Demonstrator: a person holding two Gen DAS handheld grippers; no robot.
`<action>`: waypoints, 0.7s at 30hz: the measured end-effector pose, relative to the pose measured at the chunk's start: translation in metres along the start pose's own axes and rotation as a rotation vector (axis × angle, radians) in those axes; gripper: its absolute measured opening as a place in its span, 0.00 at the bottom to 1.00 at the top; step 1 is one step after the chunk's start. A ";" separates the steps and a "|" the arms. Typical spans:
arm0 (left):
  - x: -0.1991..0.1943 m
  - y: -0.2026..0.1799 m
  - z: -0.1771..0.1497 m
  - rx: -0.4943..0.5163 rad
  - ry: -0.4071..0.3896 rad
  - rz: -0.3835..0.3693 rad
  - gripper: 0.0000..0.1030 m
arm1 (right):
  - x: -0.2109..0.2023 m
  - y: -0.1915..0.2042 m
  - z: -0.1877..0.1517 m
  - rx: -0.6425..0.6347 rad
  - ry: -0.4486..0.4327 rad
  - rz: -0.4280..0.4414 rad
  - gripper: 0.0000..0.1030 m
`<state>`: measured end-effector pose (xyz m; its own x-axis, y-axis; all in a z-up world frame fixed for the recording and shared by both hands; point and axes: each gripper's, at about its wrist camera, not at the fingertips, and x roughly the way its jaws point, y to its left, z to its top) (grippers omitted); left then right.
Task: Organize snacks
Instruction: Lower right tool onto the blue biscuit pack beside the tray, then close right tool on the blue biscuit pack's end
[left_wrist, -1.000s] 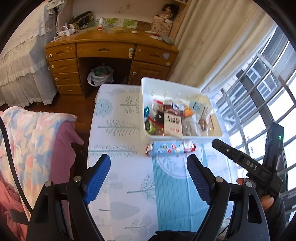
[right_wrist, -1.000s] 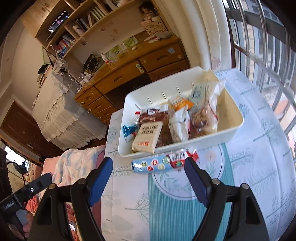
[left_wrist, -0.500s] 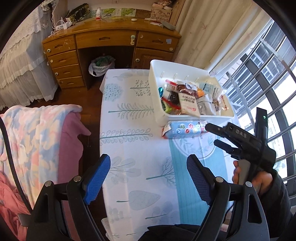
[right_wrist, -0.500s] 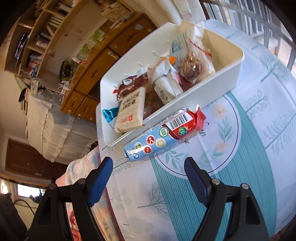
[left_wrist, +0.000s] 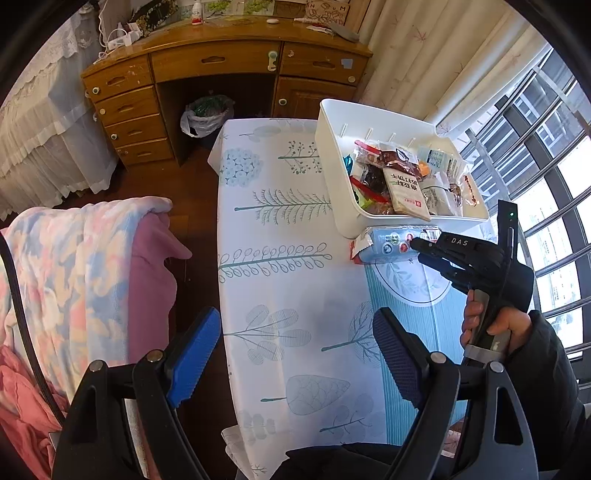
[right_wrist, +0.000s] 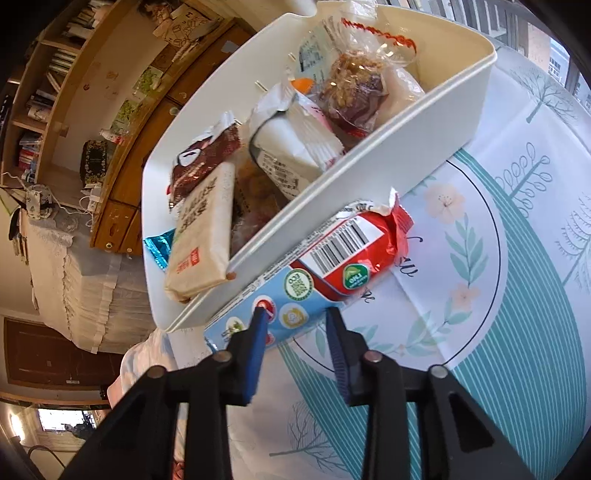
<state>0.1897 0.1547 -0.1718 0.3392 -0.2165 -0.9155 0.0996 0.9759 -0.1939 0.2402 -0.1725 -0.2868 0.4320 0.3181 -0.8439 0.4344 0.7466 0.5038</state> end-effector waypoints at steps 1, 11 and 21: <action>0.001 0.000 0.001 0.000 0.001 -0.002 0.81 | 0.001 -0.002 0.000 0.008 0.003 0.004 0.22; 0.006 -0.006 0.002 0.011 0.014 -0.016 0.81 | 0.002 -0.003 -0.001 -0.021 -0.002 -0.009 0.12; 0.003 -0.008 0.000 0.014 0.011 -0.027 0.81 | 0.003 0.000 -0.005 -0.028 0.039 -0.040 0.03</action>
<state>0.1899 0.1466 -0.1735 0.3258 -0.2426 -0.9138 0.1214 0.9692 -0.2141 0.2378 -0.1687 -0.2900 0.3838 0.3099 -0.8699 0.4282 0.7749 0.4650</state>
